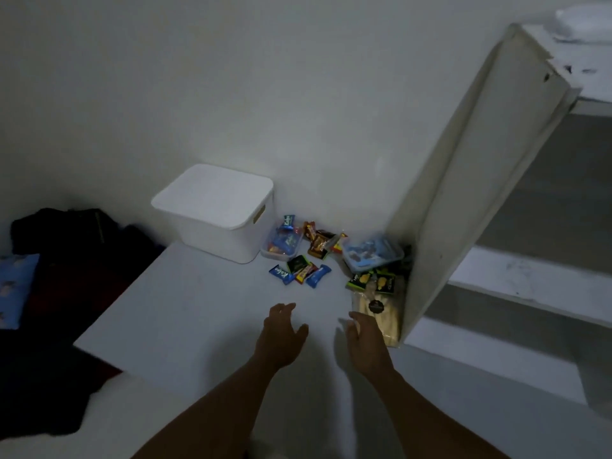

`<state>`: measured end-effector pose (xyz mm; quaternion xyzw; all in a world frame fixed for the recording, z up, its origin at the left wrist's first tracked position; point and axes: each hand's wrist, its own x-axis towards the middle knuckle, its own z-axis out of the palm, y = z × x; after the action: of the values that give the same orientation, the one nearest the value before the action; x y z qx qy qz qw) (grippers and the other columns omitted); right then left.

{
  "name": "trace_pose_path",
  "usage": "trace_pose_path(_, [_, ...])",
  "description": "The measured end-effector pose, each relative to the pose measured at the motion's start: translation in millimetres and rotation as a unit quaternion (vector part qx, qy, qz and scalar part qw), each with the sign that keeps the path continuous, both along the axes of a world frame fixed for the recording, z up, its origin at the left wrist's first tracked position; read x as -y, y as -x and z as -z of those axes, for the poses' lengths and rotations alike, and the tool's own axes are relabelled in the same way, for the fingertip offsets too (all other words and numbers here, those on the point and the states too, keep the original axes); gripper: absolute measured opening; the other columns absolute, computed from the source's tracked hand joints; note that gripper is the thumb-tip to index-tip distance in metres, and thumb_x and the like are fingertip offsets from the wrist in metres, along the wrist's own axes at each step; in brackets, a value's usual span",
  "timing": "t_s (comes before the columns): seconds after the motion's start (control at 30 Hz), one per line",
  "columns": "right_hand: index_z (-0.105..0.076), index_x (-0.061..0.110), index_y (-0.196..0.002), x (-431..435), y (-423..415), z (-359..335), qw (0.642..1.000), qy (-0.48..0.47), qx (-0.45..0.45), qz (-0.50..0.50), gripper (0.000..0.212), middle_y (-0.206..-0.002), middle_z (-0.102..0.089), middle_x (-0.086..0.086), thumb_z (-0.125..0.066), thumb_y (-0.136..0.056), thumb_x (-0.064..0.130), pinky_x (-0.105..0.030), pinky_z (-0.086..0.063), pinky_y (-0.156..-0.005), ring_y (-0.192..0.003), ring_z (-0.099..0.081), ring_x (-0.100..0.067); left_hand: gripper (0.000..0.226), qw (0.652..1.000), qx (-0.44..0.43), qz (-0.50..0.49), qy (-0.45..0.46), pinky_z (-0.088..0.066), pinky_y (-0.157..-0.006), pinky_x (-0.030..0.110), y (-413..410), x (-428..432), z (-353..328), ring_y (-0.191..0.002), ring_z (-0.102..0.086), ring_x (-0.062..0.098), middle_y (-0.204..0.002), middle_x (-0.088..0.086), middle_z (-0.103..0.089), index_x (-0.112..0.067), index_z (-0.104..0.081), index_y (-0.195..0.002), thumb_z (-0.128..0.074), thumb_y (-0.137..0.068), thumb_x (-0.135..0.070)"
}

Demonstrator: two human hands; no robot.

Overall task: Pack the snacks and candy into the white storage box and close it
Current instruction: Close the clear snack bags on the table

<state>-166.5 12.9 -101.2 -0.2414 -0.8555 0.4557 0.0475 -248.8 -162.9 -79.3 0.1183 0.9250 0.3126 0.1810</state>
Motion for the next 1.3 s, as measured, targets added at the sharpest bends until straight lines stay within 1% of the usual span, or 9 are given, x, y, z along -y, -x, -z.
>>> trace_pose_path(0.13, [-0.057,0.004,-0.128,-16,26,10,0.997,-0.016,0.021,0.075,0.032,-0.127,-0.057,-0.015,-0.049,-0.097,0.011,-0.024,-0.035,-0.098,-0.12,-0.053,-0.028,0.065,0.997,0.011,0.071,-0.005,-0.03,-0.113,0.037,42,-20,17,-0.14,-0.032,0.025,-0.154,0.008,-0.027,-0.017,-0.033,-0.148,-0.057,-0.093,-0.041])
trace_pose_path(0.23, [-0.062,0.012,-0.118,-26,49,25,0.989,-0.03,0.037,0.14,0.037,-0.11,-0.061,-0.009,-0.042,-0.094,0.031,-0.034,-0.047,-0.089,-0.105,-0.059,-0.028,0.064,0.991,0.017,0.132,-0.02,-0.031,-0.112,0.032,82,-37,32,-0.136,-0.038,0.025,-0.149,0.013,-0.038,-0.011,-0.038,-0.146,-0.061,-0.092,-0.036])
trace_pose_path(0.3, [-0.062,0.013,-0.114,-29,60,25,0.98,-0.032,0.061,0.186,0.028,-0.107,-0.059,-0.01,-0.045,-0.095,0.024,-0.039,-0.049,-0.089,-0.102,-0.059,-0.028,0.063,0.986,0.055,0.153,-0.025,-0.034,-0.112,0.036,103,-49,43,-0.135,-0.04,0.024,-0.148,0.009,-0.039,-0.014,-0.039,-0.146,-0.061,-0.091,-0.037])
trace_pose_path(0.5, [-0.051,0.0,-0.131,-27,60,32,0.945,-0.048,0.147,0.289,0.038,-0.127,-0.053,-0.023,-0.052,-0.096,0.013,-0.042,-0.045,-0.097,-0.116,-0.053,-0.04,0.064,0.957,0.199,0.201,-0.058,-0.04,-0.109,0.039,115,-84,75,-0.132,-0.046,0.024,-0.15,0.008,-0.041,-0.016,-0.038,-0.146,-0.063,-0.09,-0.035])
trace_pose_path(0.67, [-0.041,0.009,-0.14,-3,55,40,0.935,-0.033,0.183,0.303,0.049,-0.119,-0.062,-0.023,-0.051,-0.094,0.023,-0.046,-0.051,-0.09,-0.108,-0.059,-0.043,0.07,0.935,0.286,0.201,-0.055,-0.043,-0.104,0.036,100,-98,82,-0.132,-0.047,0.028,-0.15,0.015,-0.04,-0.014,-0.026,-0.152,-0.061,-0.093,-0.029])
trace_pose_path(0.9, [-0.021,0.014,-0.151,36,74,43,0.913,0.086,0.166,0.364,0.063,-0.123,-0.064,-0.021,-0.047,-0.099,0.037,-0.047,-0.049,-0.095,-0.113,-0.061,-0.041,0.084,0.951,0.262,0.163,-0.023,-0.038,-0.107,0.035,109,-75,81,-0.138,-0.039,0.032,-0.155,0.014,-0.033,-0.011,-0.013,-0.155,-0.063,-0.091,-0.033])
trace_pose_path(1.1, [-0.035,0.017,-0.147,52,82,45,0.917,0.133,0.154,0.343,0.056,-0.137,-0.055,-0.017,-0.047,-0.099,0.042,-0.044,-0.046,-0.101,-0.123,-0.055,-0.035,0.059,0.953,0.26,0.151,0.034,-0.045,-0.102,0.04,127,-43,77,-0.12,-0.056,0.031,-0.133,0.015,-0.057,-0.006,-0.052,-0.133,-0.061,-0.09,-0.044])
trace_pose_path(1.2, [-0.038,0.024,-0.146,54,88,46,0.933,0.134,0.15,0.299,0.049,-0.133,-0.06,-0.012,-0.046,-0.099,0.036,-0.047,-0.05,-0.097,-0.116,-0.06,-0.033,0.049,0.955,0.272,0.113,0.015,-0.052,-0.088,0.035,134,-37,71,-0.1,-0.064,0.026,-0.11,0.012,-0.068,-0.006,-0.065,-0.114,-0.065,-0.084,-0.046])
trace_pose_path(1.3, [-0.039,0.027,-0.146,54,93,48,0.939,0.15,0.163,0.263,0.049,-0.135,-0.058,-0.012,-0.046,-0.099,0.041,-0.05,-0.05,-0.096,-0.116,-0.06,-0.036,0.042,0.952,0.296,0.066,-0.033,-0.047,-0.07,0.029,137,-36,63,-0.093,-0.063,0.024,-0.105,0.009,-0.067,-0.006,-0.063,-0.116,-0.069,-0.085,-0.033])
